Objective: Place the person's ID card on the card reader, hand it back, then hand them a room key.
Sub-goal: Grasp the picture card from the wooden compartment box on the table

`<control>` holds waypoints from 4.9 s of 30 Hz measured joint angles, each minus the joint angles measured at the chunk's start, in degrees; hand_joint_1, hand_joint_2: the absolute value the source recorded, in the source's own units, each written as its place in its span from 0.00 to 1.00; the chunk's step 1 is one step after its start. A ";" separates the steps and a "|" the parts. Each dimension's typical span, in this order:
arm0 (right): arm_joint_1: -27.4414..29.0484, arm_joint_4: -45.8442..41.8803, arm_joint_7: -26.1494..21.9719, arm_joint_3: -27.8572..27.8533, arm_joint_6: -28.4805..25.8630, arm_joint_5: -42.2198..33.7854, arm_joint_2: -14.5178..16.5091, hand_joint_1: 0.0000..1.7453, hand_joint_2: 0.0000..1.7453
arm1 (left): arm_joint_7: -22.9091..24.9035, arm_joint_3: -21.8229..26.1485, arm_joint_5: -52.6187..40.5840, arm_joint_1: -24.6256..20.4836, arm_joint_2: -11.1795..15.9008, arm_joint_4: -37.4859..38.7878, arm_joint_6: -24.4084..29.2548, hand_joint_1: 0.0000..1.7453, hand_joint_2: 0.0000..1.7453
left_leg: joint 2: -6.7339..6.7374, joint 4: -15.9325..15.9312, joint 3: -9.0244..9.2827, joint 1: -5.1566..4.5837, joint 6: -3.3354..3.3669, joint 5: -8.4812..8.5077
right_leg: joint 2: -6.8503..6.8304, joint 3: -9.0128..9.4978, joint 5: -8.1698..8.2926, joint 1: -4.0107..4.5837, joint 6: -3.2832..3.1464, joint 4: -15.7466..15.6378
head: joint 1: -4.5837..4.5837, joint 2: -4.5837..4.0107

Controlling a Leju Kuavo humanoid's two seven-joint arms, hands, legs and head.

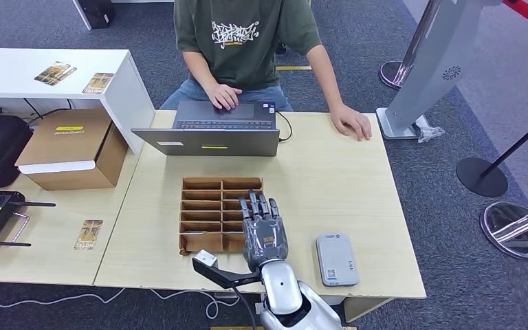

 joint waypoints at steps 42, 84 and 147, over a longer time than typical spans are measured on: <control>0.15 -1.84 -0.22 -0.02 2.94 -1.23 -0.02 0.00 1.00 | -0.46 0.04 0.33 0.10 0.04 0.02 0.12 0.00 0.00 | 0.00 0.00 0.00 0.00 0.00 0.00 | 0.00 0.00 0.00 0.00 0.00 0.00 | 0.00 0.00; 0.52 -1.34 -0.91 -0.02 1.15 -2.64 -1.48 0.96 1.00 | -0.56 0.04 0.24 0.11 0.07 0.02 0.21 0.00 0.00 | 0.00 0.00 0.00 0.00 0.00 0.00 | 0.00 0.01 0.00 0.00 0.00 0.00 | 0.00 0.00; 13.15 -31.77 -4.78 -15.08 -10.03 -5.75 -5.45 0.99 1.00 | -0.59 -0.01 -0.26 0.57 0.00 0.02 0.61 0.00 0.00 | 0.00 0.02 -0.01 -0.01 0.01 -0.01 | 0.00 -0.01 0.00 -0.01 0.01 -0.02 | -0.01 0.00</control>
